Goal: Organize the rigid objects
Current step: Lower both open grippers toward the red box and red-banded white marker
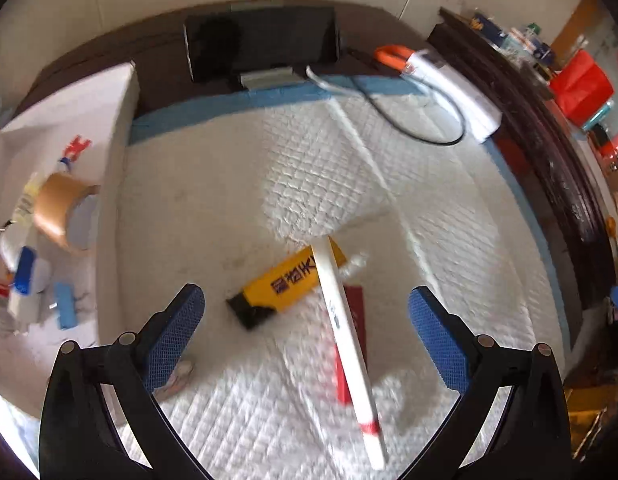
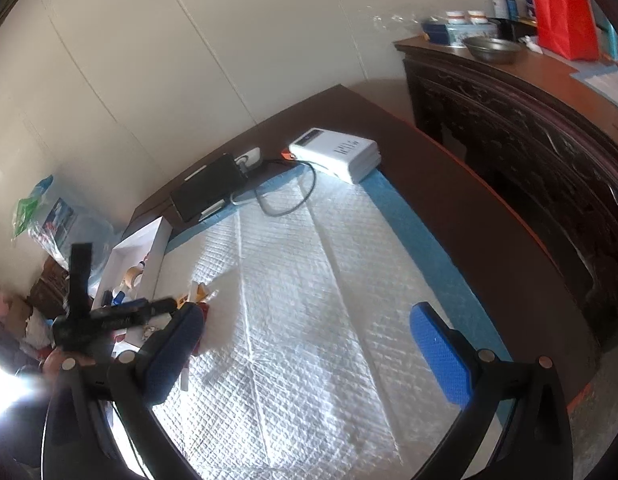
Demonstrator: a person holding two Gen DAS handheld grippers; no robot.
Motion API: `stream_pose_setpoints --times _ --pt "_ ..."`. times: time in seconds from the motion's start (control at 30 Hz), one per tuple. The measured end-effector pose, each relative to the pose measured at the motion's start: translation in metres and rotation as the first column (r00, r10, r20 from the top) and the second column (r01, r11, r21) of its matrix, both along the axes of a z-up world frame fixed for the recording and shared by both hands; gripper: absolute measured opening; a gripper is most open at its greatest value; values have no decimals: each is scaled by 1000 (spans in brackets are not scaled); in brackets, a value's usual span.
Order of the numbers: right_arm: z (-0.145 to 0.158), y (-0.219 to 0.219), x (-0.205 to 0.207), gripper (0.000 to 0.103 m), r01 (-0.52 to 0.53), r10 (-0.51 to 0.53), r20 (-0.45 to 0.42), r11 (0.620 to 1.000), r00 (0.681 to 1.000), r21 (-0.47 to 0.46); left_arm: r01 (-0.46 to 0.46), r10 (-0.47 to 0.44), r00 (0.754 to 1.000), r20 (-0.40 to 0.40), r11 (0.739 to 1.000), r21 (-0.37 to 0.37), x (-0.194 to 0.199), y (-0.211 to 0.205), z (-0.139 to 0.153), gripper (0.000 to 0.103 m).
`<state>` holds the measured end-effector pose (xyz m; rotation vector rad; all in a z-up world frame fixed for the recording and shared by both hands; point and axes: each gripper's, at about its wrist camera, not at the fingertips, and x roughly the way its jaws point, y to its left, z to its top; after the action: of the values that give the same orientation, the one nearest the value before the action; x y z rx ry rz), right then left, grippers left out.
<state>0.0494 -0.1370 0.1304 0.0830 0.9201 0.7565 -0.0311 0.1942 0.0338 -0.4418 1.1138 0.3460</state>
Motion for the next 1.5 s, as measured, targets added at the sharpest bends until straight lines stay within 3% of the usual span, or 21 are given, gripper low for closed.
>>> stream_pose_setpoints --times 0.2,0.37,0.47,0.6,0.67,0.8,0.93,1.0,1.03,1.1,1.17,1.27,1.5 --pt "-3 -19 1 103 49 -49 -2 999 999 -16 140 -139 990 -28 990 14 25 -39 -19 103" --pt "-6 -28 7 103 85 -85 -23 996 996 -18 243 -245 969 -4 962 -128 21 -84 -16 102" --pt "-7 -25 7 103 73 -74 -24 997 997 -19 280 -281 959 15 946 -162 15 -107 -15 102" --pt "-8 -20 6 103 53 -53 -23 998 998 -20 263 -261 965 37 951 -165 3 -102 -7 102" --pt "-9 -20 7 103 49 -50 -26 999 998 -19 218 -215 976 41 967 -132 -8 -86 -4 102" --pt "-11 -23 9 103 58 -58 -36 998 998 -16 120 -122 992 -14 990 -77 -17 -59 -12 102" --pt "-14 -21 11 103 54 -54 -49 998 997 -13 143 -143 990 6 988 -63 -26 -54 -6 102" --pt "-18 -15 11 103 5 -5 -53 1000 999 -8 160 -160 987 5 986 -38 -26 -56 -3 101" --pt "-20 -7 6 103 -84 84 -16 997 996 1 165 -165 986 6 986 -36 -30 -56 -2 97" --pt "-25 9 -13 103 -256 263 111 964 958 -79 158 -158 987 12 986 -47 -32 -55 -1 96" --pt "-39 32 -40 103 -392 459 217 873 862 -291 139 -138 990 33 989 -54 -40 -51 4 96" --pt "-63 54 -69 103 -532 643 190 737 742 -418 114 -112 992 52 993 -36 -52 -45 12 96" --pt "-78 105 -102 101 -674 852 182 504 491 -541 79 -80 997 15 995 63 -82 -41 15 96"
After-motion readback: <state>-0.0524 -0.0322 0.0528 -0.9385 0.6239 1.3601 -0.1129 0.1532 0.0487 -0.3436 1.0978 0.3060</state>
